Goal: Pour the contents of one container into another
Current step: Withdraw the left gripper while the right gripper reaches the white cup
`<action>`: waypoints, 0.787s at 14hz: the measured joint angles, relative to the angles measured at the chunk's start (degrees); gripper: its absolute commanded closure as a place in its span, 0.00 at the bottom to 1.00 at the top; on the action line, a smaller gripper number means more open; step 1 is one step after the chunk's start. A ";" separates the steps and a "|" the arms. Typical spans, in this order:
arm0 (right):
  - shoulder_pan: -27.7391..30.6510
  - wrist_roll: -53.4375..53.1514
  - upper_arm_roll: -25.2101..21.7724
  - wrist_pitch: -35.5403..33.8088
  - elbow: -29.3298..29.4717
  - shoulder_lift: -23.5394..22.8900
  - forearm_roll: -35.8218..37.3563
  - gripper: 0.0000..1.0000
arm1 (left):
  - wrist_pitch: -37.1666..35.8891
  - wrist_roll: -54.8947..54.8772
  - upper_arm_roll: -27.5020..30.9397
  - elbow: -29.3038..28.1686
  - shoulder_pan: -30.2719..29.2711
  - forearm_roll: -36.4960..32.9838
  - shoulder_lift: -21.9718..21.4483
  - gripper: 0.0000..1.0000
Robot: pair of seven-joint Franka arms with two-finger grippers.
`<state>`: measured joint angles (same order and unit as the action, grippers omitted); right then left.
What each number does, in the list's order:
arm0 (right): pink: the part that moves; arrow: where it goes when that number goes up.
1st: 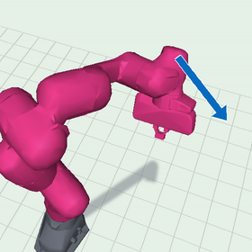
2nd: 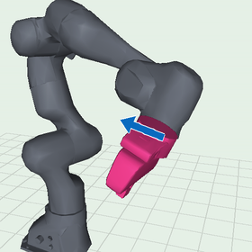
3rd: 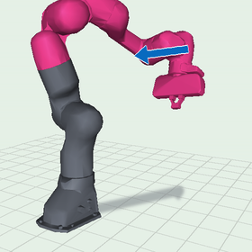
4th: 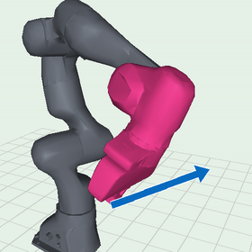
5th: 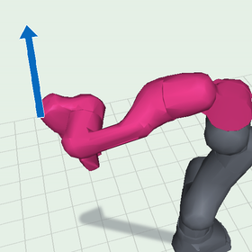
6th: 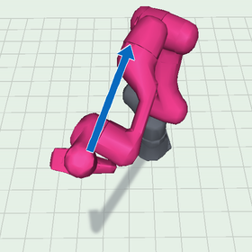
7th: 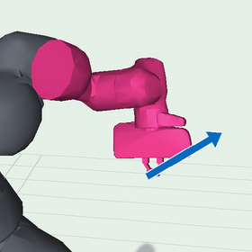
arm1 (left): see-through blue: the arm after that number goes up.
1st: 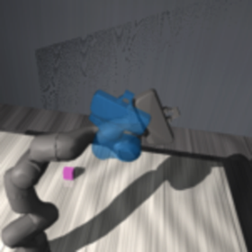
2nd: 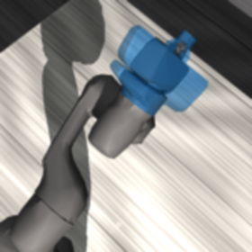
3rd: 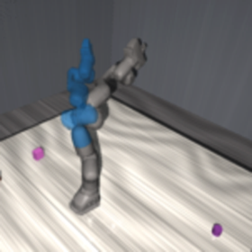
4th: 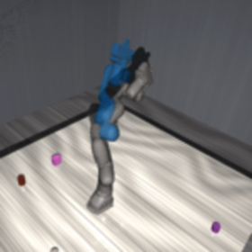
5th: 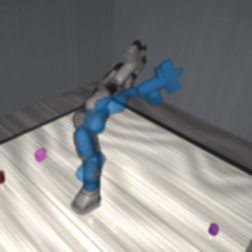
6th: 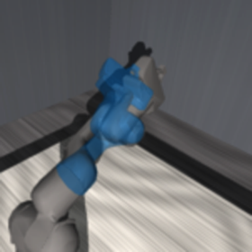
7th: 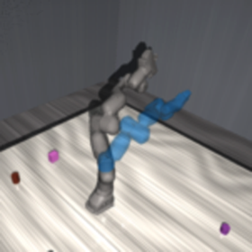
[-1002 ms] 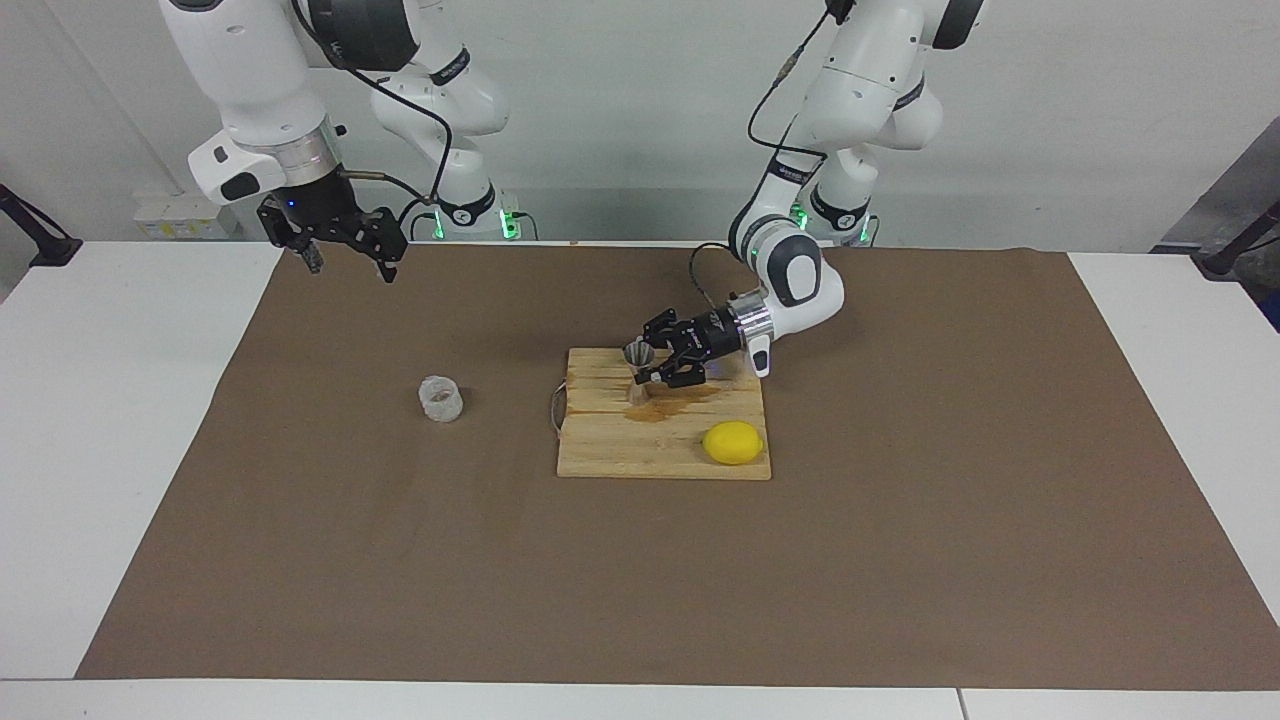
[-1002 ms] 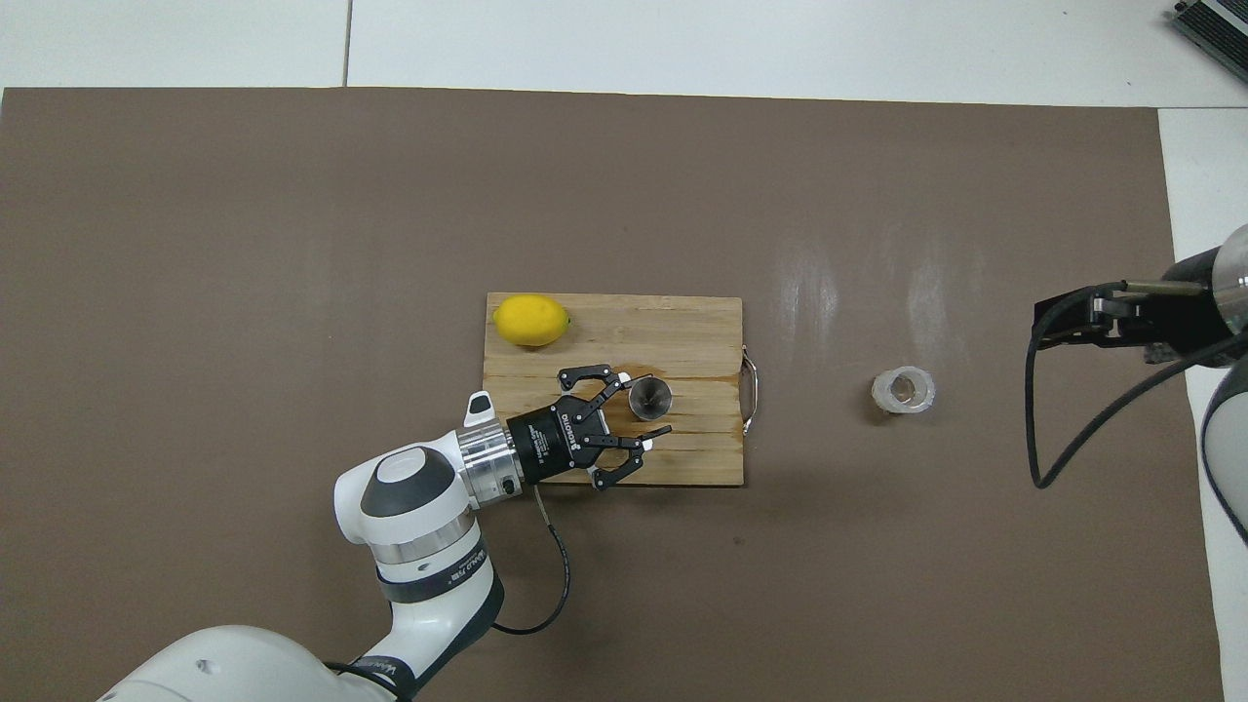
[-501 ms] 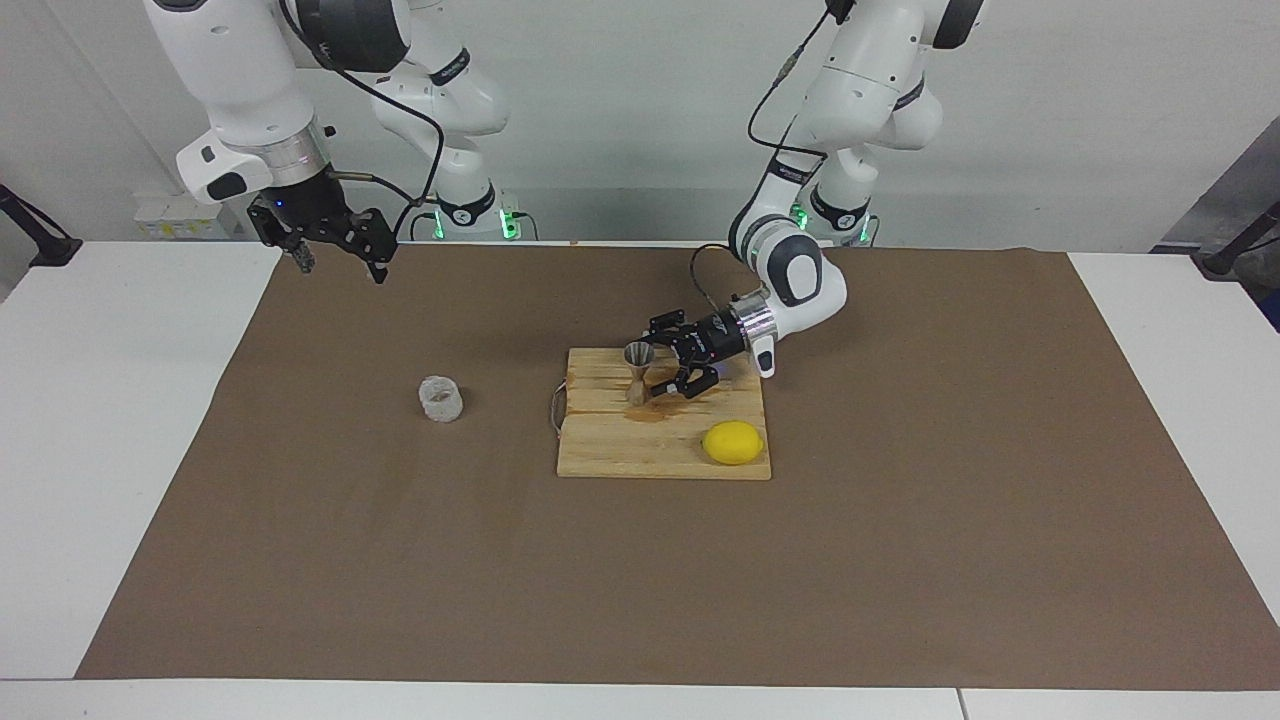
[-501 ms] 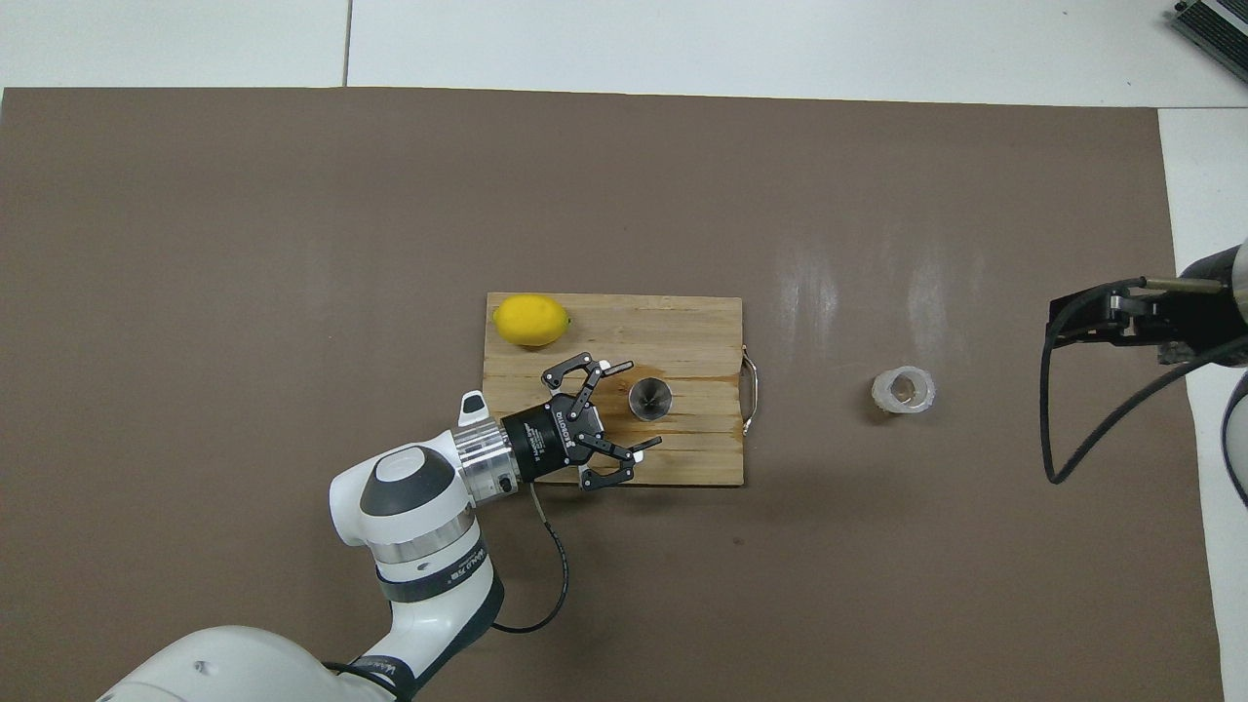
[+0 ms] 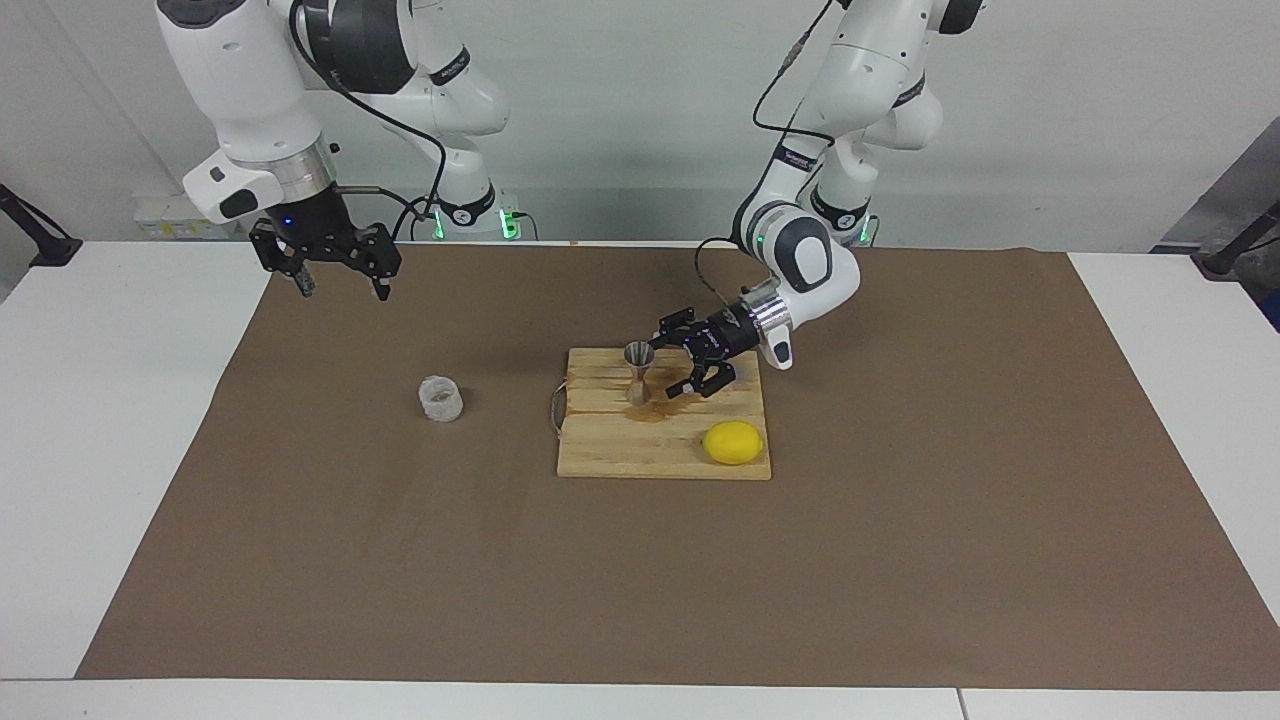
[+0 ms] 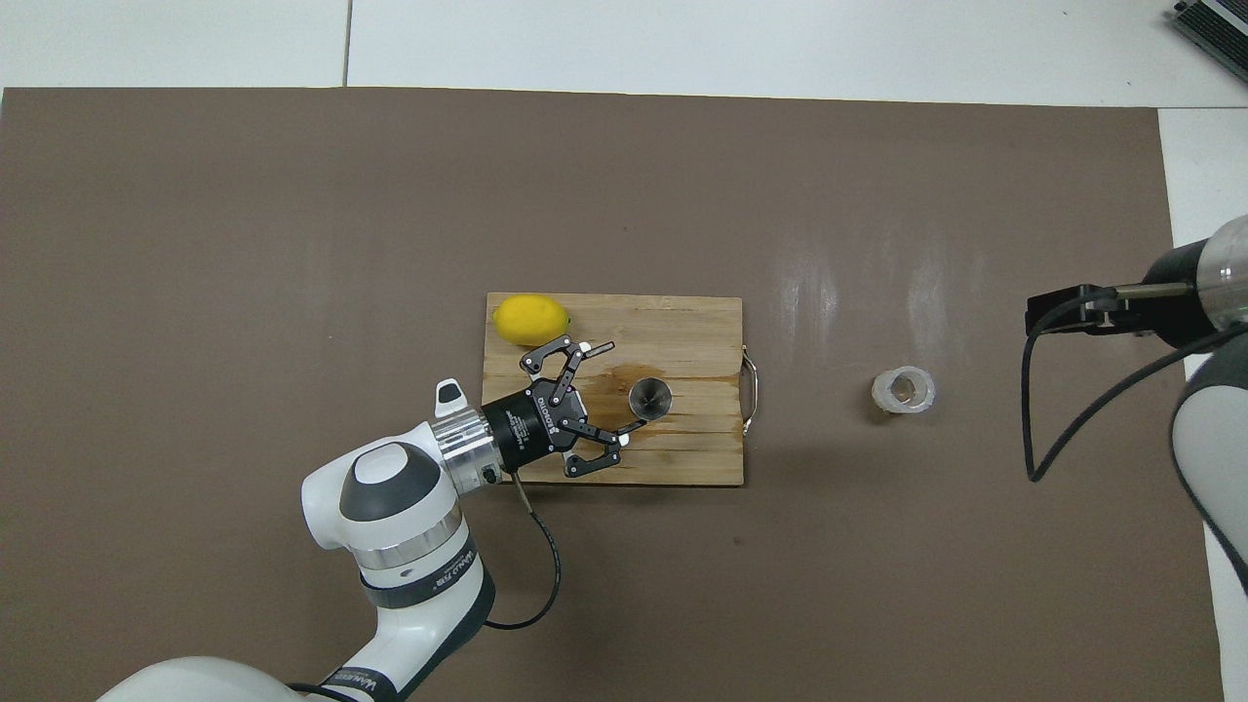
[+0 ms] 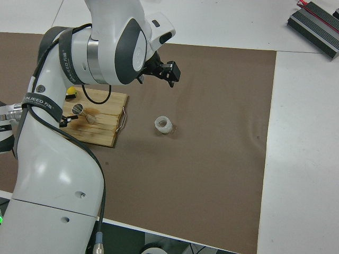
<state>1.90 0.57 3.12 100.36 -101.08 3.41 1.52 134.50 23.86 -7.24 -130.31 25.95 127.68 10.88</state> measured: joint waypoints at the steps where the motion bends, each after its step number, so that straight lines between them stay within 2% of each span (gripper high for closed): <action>1: -0.02 3.93 0.03 1.04 -1.31 0.04 0.00 0.00 | 1.37 0.07 0.10 -0.03 -0.02 -0.86 -0.66 0.00; 11: 1.69 48.96 -0.14 9.10 -12.87 -0.95 -5.50 0.00 | 10.29 0.49 0.16 -0.46 -0.02 -7.27 -5.63 0.00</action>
<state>3.59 49.53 2.98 109.45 -113.95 2.46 -3.98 144.79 24.34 -7.09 -130.77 25.94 120.42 5.25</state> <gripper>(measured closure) 0.000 0.000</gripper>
